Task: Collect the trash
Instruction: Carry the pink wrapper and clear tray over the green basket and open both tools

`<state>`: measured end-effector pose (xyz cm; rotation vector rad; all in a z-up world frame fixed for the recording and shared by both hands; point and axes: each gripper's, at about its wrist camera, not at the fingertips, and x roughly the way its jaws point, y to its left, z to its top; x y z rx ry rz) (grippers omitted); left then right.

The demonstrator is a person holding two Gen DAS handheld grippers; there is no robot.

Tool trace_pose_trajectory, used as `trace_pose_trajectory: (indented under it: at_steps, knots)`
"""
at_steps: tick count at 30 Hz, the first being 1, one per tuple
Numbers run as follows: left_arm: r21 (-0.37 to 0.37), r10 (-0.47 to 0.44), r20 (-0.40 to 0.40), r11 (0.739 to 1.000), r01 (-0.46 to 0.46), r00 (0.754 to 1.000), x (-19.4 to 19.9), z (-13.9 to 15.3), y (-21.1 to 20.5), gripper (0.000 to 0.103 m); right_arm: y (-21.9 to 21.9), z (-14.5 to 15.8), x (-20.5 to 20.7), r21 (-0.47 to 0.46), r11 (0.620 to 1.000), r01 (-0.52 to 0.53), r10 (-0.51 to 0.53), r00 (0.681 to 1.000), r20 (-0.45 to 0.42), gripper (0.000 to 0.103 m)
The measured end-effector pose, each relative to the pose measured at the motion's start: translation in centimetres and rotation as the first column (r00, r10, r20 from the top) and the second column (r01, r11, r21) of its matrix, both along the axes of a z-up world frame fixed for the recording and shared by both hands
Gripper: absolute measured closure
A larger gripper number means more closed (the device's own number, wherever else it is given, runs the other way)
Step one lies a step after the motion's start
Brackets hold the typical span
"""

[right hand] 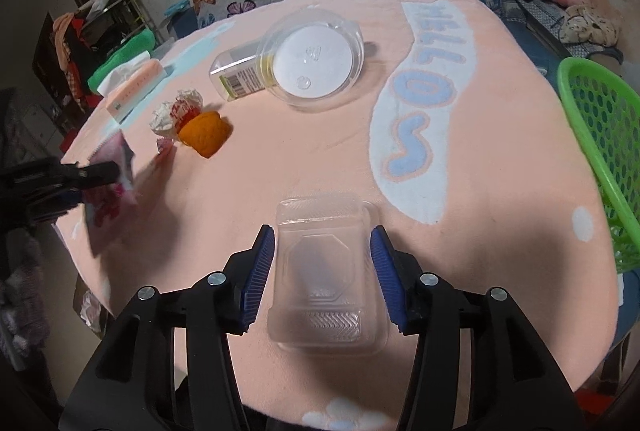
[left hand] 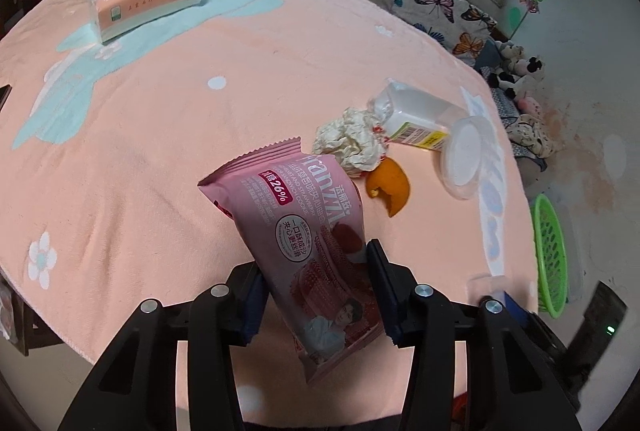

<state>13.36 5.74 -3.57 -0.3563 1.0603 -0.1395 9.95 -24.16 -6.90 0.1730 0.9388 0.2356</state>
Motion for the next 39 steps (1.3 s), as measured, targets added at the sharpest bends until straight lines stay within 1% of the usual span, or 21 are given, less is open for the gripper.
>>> trace_pose_trajectory:
  at_steps: [2, 7, 11, 17, 20, 23, 28, 29, 30, 31, 34, 37, 39]
  knots:
    - [-0.009, -0.008, 0.011, 1.000, 0.009, 1.000, -0.2, 0.5, 0.0, 0.058, 0.1, 0.0, 0.0, -0.017, 1.000, -0.003, 0.003, 1.000, 0.009, 0.055]
    - [-0.036, -0.047, 0.043, 0.998, 0.049, 0.998, -0.5, 2.0, -1.0, 0.058, -0.3, 0.9, -0.8, -0.026, 1.000, -0.011, 0.013, 0.999, 0.044, 0.055]
    - [-0.058, -0.089, 0.063, 0.994, 0.093, 0.994, -0.8, 3.1, -2.3, 0.058, -1.7, 2.0, -1.3, -0.007, 1.000, 0.010, -0.009, 0.997, 0.072, 0.055]
    - [-0.104, -0.173, 0.110, 0.977, 0.185, 0.979, -0.7, 4.8, -5.4, 0.058, -5.4, 3.6, -1.9, 0.010, 0.997, 0.072, -0.073, 0.990, 0.119, 0.055]
    - [-0.126, -0.235, 0.125, 0.960, 0.250, 0.964, -0.1, 5.4, -8.1, 0.058, -8.2, 4.1, -1.9, 0.010, 0.992, 0.129, -0.129, 0.982, 0.137, 0.055]
    - [-0.141, -0.296, 0.141, 0.938, 0.315, 0.945, 0.6, 6.2, -11.3, 0.058, -11.4, 4.4, -2.0, 0.010, 0.982, 0.191, -0.190, 0.970, 0.154, 0.055]
    - [-0.152, -0.406, 0.188, 0.887, 0.435, 0.894, 2.0, 7.7, -17.9, 0.058, -17.5, 4.6, -2.1, 0.020, 0.954, 0.300, -0.299, 0.940, 0.167, 0.055]
    - [-0.142, -0.428, 0.197, 0.878, 0.458, 0.882, 2.3, 8.0, -19.5, 0.058, -18.9, 4.4, -2.0, 0.022, 0.946, 0.324, -0.323, 0.932, 0.164, 0.055]
    - [-0.138, -0.440, 0.199, 0.872, 0.470, 0.876, 2.6, 8.1, -20.5, 0.058, -20.2, 4.2, -2.0, 0.022, 0.937, 0.348, -0.347, 0.924, 0.159, 0.055]
    - [-0.141, -0.459, 0.202, 0.861, 0.489, 0.865, 2.9, 8.2, -21.7, 0.058, -21.1, 4.0, -2.2, 0.024, 0.930, 0.366, -0.365, 0.918, 0.157, 0.055]
    - [-0.131, -0.499, 0.202, 0.839, 0.529, 0.842, 3.8, 8.2, -25.0, 0.058, -24.0, 3.1, -2.1, 0.035, 0.912, 0.408, -0.409, 0.903, 0.134, 0.055]
    - [-0.124, -0.552, 0.207, 0.804, 0.581, 0.808, 4.4, 8.2, -28.4, 0.058, -25.8, 2.3, -1.8, 0.024, 0.903, 0.429, -0.428, 0.895, 0.124, 0.054]
    - [-0.110, -0.576, 0.211, 0.789, 0.605, 0.790, 4.8, 8.0, -30.1, 0.058, -26.7, 1.7, -1.6, 0.014, 0.896, 0.444, -0.442, 0.889, 0.121, 0.054]
